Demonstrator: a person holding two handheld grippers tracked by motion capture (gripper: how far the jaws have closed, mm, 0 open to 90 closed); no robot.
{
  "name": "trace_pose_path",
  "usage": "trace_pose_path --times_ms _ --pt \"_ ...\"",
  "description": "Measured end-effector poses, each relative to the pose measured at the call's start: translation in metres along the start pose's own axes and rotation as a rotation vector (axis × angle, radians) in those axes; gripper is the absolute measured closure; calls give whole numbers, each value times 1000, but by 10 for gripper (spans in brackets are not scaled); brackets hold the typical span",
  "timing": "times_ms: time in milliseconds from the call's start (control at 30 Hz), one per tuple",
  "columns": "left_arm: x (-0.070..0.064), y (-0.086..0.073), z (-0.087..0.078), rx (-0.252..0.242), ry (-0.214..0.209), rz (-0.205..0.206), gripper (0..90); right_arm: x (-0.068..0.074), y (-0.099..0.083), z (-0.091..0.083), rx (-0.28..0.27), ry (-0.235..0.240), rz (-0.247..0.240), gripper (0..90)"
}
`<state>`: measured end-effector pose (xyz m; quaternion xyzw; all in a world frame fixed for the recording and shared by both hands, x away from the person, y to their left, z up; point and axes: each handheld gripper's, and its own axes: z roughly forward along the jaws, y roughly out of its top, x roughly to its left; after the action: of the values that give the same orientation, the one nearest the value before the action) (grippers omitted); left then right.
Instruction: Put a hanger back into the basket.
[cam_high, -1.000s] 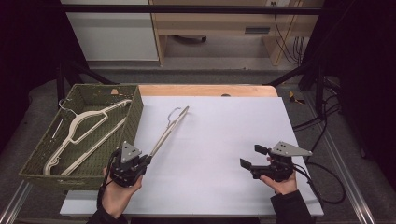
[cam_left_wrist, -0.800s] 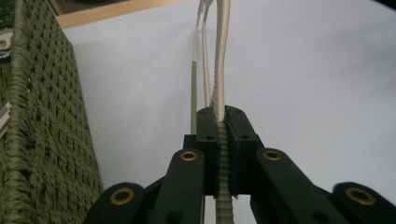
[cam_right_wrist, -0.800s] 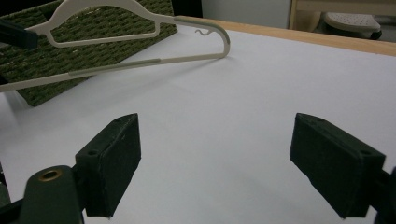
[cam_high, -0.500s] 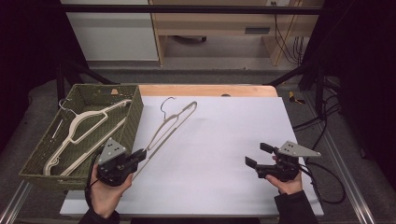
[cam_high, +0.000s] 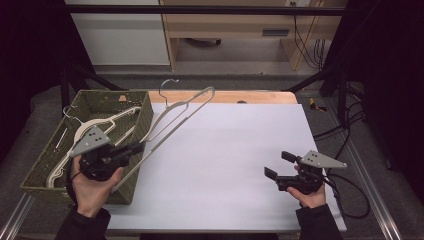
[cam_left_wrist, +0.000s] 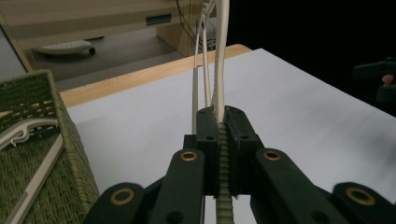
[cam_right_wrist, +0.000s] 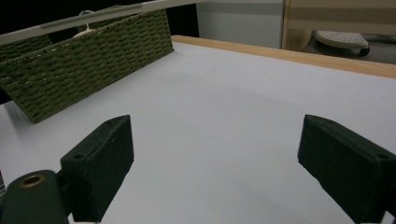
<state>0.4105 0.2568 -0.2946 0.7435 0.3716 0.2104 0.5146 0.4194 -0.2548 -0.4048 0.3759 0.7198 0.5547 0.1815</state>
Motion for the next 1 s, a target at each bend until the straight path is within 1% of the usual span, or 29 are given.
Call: trace_pose_path --times_ms 100,133,167,200,233,300,333,400,467,500,633,767,900,1000 --pt "16 8 -7 -17 -24 -10 853 0 1 -2 -7 -3 0 90" --pt "21 10 -10 -22 -26 3 853 0 1 -2 -9 -5 1 84" --pt "28 12 -14 -28 -16 5 853 0 1 -2 -9 -5 -2 82" --pt "33 14 -16 -29 -19 3 853 0 1 -2 -11 -10 0 80" --pt "40 15 -20 -37 -6 8 853 0 1 -2 -11 -12 -2 79" --pt "52 17 -26 -49 -7 -5 853 0 1 -2 -7 -18 -2 73" --pt "56 18 -29 -54 3 -3 853 0 1 -1 -8 -23 -3 72" --pt "69 19 -35 -62 1 -12 853 0 1 -1 -6 -22 -8 71" --pt "81 19 -41 -70 18 -12 853 0 1 -1 -6 -24 -6 69" --pt "87 18 -44 -72 23 -20 853 0 1 -1 -8 -24 -7 67" --pt "111 11 -52 -72 64 -29 853 -1 1 -1 -9 -29 -11 62" --pt "134 -1 -59 -63 81 -54 853 0 1 -1 -8 -31 -9 60" --pt "150 -12 -66 -44 107 -66 852 -1 1 -1 -4 -31 -14 56" --pt "162 -20 -71 -29 113 -82 852 -1 1 -1 -2 -34 -13 55"
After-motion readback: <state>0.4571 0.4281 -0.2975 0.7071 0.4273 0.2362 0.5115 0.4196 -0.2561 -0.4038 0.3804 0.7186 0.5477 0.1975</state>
